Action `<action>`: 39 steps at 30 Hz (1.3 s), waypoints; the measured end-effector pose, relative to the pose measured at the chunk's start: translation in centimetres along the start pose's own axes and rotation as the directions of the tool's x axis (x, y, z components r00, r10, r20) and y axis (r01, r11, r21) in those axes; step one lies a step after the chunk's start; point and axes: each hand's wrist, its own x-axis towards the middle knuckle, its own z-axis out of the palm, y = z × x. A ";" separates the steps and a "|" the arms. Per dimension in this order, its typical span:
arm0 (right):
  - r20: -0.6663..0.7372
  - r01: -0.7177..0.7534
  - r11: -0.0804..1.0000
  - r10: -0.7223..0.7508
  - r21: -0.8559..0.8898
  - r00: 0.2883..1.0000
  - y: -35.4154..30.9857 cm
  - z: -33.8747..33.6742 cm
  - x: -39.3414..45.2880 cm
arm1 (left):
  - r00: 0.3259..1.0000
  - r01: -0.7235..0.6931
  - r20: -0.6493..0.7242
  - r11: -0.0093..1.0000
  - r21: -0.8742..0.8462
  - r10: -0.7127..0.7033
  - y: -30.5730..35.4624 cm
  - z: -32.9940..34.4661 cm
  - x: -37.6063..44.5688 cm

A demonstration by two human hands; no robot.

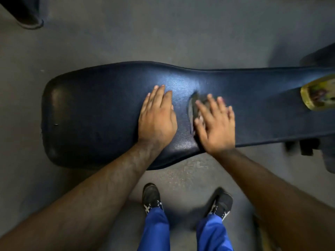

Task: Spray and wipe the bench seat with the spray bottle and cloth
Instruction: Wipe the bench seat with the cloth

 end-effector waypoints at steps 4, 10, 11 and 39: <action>0.012 0.151 0.988 -0.151 -0.024 0.988 -2.5 1.0 -2.9 | 0.999 0.039 -0.014 0.998 -0.038 -0.040 1.9 1.4 1.4; -0.008 -0.130 0.992 0.130 -0.005 0.992 4.0 -0.7 2.4 | 0.996 0.087 -0.001 0.996 0.006 -0.087 3.1 3.8 1.2; -0.009 -0.141 0.990 0.141 -0.015 0.990 2.5 -0.6 2.9 | 0.997 0.070 0.019 0.995 0.072 -0.072 3.1 4.2 1.0; 0.181 0.205 0.978 -0.210 0.048 0.961 7.4 -2.9 8.3 | 0.994 0.022 0.100 0.971 0.239 -0.047 4.2 4.2 1.0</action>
